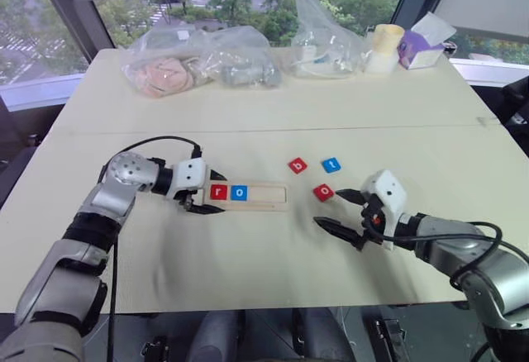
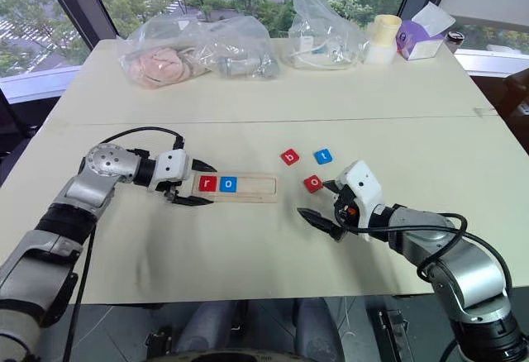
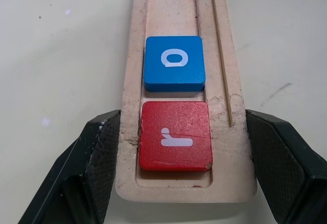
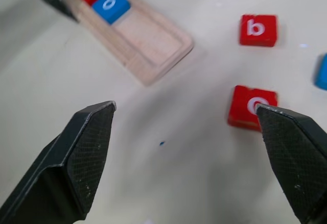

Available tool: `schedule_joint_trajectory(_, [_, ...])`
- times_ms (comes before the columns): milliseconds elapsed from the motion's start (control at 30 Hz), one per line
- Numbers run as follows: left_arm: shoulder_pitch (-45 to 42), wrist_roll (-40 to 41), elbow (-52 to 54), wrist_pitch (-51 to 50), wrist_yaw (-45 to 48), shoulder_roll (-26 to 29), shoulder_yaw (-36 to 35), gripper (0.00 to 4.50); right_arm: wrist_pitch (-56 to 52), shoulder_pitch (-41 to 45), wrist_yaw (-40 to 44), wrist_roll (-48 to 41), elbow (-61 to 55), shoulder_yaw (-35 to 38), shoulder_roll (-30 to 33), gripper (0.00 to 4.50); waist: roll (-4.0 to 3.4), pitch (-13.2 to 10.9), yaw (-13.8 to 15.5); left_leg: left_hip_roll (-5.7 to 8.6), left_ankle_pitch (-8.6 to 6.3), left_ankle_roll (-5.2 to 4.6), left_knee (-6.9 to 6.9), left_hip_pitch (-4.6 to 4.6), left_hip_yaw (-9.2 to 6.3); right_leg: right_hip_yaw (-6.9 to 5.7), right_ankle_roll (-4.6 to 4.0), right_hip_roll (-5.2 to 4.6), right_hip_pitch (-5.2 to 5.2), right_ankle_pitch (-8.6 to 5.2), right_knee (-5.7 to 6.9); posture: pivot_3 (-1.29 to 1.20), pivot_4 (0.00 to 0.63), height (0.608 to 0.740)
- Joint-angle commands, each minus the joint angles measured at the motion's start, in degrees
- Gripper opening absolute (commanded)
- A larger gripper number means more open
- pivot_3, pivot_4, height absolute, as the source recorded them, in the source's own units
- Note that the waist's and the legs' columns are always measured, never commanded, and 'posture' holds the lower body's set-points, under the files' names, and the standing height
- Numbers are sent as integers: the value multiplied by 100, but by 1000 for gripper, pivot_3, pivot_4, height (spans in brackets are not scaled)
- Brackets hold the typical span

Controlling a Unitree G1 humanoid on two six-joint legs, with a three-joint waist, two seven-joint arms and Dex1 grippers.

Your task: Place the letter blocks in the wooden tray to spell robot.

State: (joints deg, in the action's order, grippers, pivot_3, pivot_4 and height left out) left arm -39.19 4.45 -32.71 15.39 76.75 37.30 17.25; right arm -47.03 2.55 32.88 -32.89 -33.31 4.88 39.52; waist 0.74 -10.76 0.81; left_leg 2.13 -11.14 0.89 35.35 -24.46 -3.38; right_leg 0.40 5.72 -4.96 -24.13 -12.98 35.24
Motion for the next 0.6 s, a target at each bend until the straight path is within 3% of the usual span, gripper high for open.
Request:
schedule_joint_trajectory(33, [-22, -131, -129, -15, 248, -96, 102, 4196, 51, -39, -220, 57, -249, 93, -103, 4500, 0, 0, -3, 0, 0, 0, 1, 0, 0, 0, 0, 0, 1, 0, 1, 0, 150, 740])
schedule_joint_trajectory(67, [7, -124, -100, -90, 305, -107, 100, 4439, 65, -28, -279, 96, -247, 92, -127, 4500, 0, 0, -7, 0, 0, 0, 4, 0, 0, -1, 0, 1, 3, 0, 1, 0, 150, 740])
schedule_joint_trajectory(333, [243, -107, 154, -294, 164, -36, -114, 4439, 230, 819, -767, 626, 355, -293, -568, 4500, -5, 3, -23, -3, 0, 0, 16, 13, -2, 4, 1, 5, 8, 2, 21, 0, 150, 740])
schedule_joint_trajectory(600, [343, 814, 861, -1983, 72, 433, -1117, 4439, 198, 3197, -805, 1508, 3090, -1241, -1308, 4500, -1, -3, -176, -10, 1, -1, 23, 3, -3, 4, 1, 20, -11, 3, 40, 0, 150, 740])
